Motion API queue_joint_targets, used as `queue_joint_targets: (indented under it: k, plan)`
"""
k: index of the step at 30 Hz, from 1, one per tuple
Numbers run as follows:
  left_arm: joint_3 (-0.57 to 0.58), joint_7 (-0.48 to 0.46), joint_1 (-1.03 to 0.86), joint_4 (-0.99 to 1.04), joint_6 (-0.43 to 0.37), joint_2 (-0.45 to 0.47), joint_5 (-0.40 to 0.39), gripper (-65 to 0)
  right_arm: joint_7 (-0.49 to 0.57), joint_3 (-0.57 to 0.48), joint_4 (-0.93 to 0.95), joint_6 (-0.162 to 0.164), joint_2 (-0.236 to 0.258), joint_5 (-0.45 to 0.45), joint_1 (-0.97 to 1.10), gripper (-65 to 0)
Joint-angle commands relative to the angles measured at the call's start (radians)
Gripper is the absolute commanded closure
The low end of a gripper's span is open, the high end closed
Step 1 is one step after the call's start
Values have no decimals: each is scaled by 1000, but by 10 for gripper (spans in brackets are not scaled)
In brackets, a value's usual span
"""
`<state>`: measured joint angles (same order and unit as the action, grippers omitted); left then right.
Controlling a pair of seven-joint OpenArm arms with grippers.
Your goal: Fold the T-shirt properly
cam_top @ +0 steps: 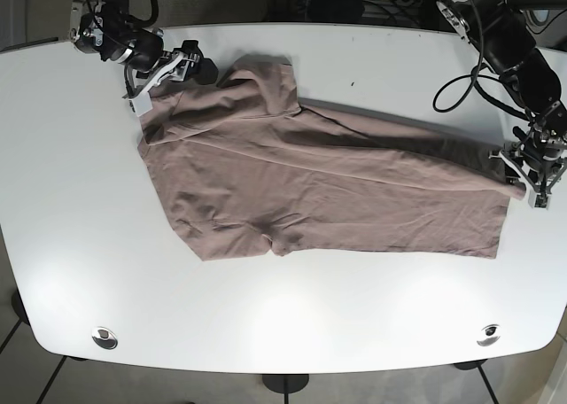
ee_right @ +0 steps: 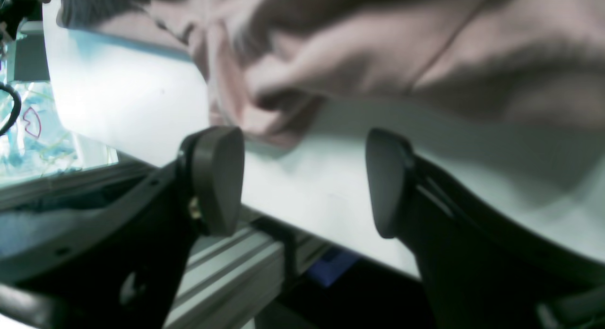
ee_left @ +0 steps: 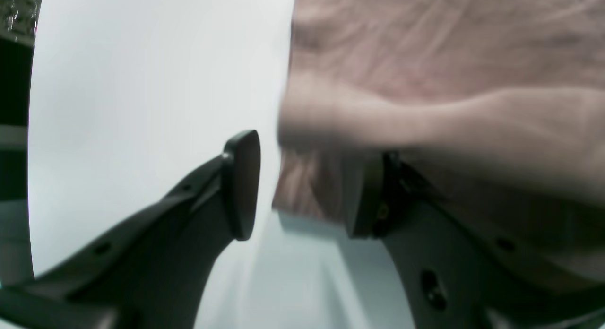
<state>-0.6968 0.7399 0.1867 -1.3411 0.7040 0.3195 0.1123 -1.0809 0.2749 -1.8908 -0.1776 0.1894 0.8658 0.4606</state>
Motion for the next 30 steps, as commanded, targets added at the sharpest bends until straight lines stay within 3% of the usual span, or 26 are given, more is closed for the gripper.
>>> queue_joint_targets:
  k: [1,4,8,11,12,13,15,16,18,24,28,30]
  plan:
    - [-4,-19,18,-11,-6,23,-9,-262,20,4,26,-9,-1,0,-15,-382]
    - [-5,-19,17,-11,-6,23,-9,-262,20,-12,81,-10,-8,2,-32,-382]
    - [-5,-19,-2,-16,-6,30,-9,-262,26,-121,95,-10,-9,0,-49,-380]
    - [-5,-19,-2,-16,-6,28,-9,-262,26,-174,98,-4,-47,-20,-64,-379]
    - [-5,-19,-13,-16,-6,28,-9,-262,26,-211,102,-9,-94,-105,-93,-304]
    - [-5,-19,-23,-16,-6,28,-10,-262,26,-213,122,-9,-109,-129,-99,-179]
    - [-5,-19,-23,-16,-6,27,-10,-262,41,-217,147,-10,-110,-135,-115,-3]
    - [-5,-19,-25,-16,-6,25,-10,-262,52,-222,149,-10,-106,-130,-118,-30]
    - [-7,-19,-25,-13,-6,25,-10,-262,69,-230,127,-10,-97,-127,-95,-14]
    - [-7,-19,-25,-11,-6,28,-10,-262,67,-236,-141,-10,-75,-124,23,-17]
    - [-7,-19,-25,-11,-6,23,-10,-262,98,-228,-140,-10,-6,49,-20,-17]
    - [-7,-19,-25,-11,-6,23,-10,-262,117,-228,-140,-9,14,60,-62,-17]
